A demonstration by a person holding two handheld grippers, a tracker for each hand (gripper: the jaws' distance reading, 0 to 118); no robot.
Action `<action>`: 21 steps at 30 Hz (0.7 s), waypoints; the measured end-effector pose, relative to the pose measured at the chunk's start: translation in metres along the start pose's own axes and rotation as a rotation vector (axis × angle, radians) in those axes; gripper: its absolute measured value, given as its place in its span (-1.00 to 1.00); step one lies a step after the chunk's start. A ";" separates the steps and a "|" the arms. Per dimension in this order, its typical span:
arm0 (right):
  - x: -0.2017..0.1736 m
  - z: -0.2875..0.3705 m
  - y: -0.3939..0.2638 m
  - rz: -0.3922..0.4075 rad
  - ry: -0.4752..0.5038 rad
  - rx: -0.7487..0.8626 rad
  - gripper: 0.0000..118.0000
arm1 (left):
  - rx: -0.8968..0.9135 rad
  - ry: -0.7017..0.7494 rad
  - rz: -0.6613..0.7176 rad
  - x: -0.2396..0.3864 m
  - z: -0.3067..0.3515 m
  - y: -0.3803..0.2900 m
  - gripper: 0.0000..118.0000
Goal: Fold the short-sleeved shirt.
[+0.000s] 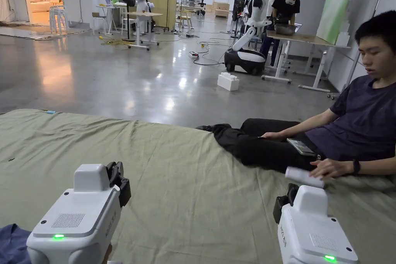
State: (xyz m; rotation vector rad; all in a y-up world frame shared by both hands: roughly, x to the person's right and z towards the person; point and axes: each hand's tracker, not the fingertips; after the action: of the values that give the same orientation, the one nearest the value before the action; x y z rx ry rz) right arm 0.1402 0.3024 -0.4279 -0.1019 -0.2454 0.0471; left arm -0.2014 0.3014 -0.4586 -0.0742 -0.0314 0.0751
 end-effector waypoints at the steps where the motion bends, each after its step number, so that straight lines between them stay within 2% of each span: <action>1: 0.000 0.000 0.001 0.016 0.008 0.010 -0.96 | -0.004 -0.011 -0.033 0.000 0.000 0.001 -0.86; 2: -0.001 0.001 -0.001 0.002 0.013 -0.004 -0.96 | -0.009 -0.006 -0.060 0.000 0.001 0.002 -0.86; 6: -0.007 0.003 0.001 0.044 0.020 0.005 -0.96 | -0.046 -0.022 -0.085 -0.007 0.004 0.002 -0.86; 10: -0.016 0.004 -0.001 0.053 0.050 -0.013 -0.96 | -0.191 -0.044 -0.086 -0.028 0.012 -0.005 -0.86; 15: -0.031 0.001 -0.009 0.087 0.082 -0.027 -0.96 | -0.334 -0.059 0.053 -0.086 0.033 -0.023 -0.86; 21: -0.048 -0.008 -0.021 0.098 0.130 -0.073 -0.96 | -0.518 0.053 0.058 -0.170 0.049 -0.044 -0.82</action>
State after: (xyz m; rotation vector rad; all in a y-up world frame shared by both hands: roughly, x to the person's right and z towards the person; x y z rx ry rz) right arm 0.0962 0.2777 -0.4447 -0.1885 -0.1120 0.1289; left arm -0.3689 0.2486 -0.4110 -0.5946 0.0047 0.1215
